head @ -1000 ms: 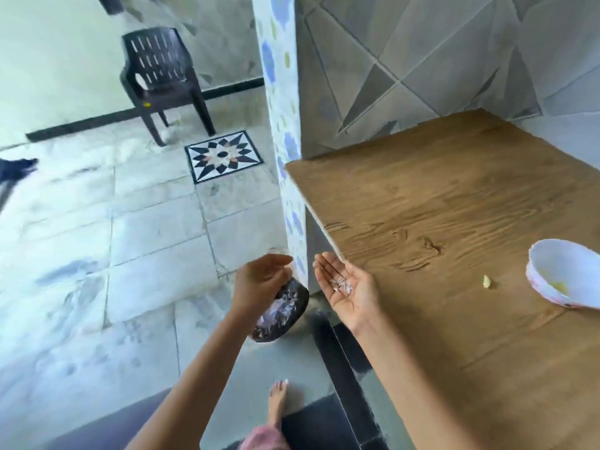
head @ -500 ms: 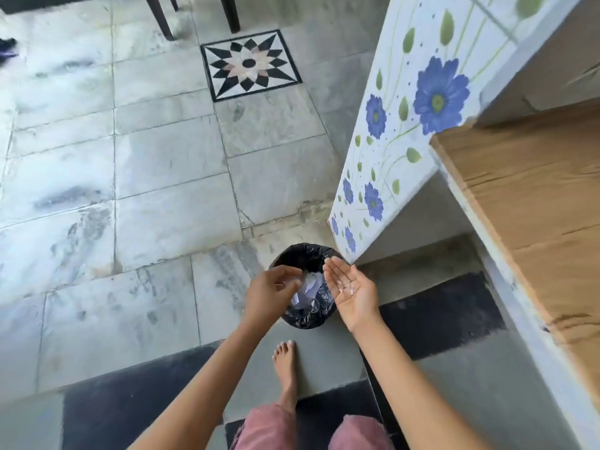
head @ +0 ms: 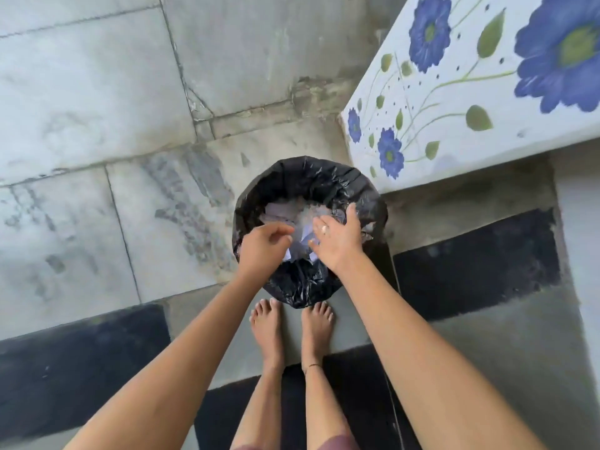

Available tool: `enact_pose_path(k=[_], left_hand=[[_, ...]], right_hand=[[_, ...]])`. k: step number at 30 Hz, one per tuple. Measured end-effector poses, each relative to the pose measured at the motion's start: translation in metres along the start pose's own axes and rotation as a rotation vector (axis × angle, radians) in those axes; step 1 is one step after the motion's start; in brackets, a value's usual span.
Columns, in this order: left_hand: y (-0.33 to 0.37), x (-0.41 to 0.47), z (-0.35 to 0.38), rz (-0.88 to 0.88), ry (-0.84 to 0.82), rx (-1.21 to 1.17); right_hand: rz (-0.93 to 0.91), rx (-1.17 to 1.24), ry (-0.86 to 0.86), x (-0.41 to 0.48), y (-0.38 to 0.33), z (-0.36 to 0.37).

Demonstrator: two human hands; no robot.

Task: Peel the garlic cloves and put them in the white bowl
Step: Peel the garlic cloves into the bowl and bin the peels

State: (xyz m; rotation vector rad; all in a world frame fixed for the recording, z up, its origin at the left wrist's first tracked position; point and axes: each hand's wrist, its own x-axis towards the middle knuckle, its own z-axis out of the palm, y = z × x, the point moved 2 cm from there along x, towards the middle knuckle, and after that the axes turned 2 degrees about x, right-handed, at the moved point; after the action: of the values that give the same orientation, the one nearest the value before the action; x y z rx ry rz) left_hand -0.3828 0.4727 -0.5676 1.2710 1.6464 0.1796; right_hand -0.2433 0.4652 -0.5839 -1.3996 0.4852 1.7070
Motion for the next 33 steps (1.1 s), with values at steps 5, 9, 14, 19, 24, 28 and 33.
enact_pose_path(k=[5, 9, 14, 19, 24, 28, 33], left_hand=[[-0.040, 0.025, 0.034, -0.069, -0.037, -0.021], [-0.030, 0.021, 0.051, -0.044, -0.044, -0.082], [0.013, -0.002, 0.073, 0.436, -0.125, -0.291], [-0.036, 0.034, 0.079, -0.083, -0.274, 0.321], [0.001, 0.019, 0.081, 0.346, -0.074, -0.211], [-0.032, 0.016, 0.101, 0.284, -0.265, 0.033], [-0.061, 0.032, 0.075, -0.014, -0.128, 0.138]], right_hand=[[0.097, 0.018, -0.037, 0.036, 0.011, -0.028], [0.077, -0.015, 0.047, 0.035, 0.019, -0.034], [0.156, 0.255, -0.020, 0.028, 0.015, -0.027], [0.133, 0.050, -0.029, 0.018, 0.000, -0.032], [0.100, -0.020, 0.002, 0.016, -0.002, -0.036], [0.144, -0.050, -0.051, 0.013, 0.002, -0.034], [-0.162, -0.411, 0.086, 0.000, 0.003, -0.061]])
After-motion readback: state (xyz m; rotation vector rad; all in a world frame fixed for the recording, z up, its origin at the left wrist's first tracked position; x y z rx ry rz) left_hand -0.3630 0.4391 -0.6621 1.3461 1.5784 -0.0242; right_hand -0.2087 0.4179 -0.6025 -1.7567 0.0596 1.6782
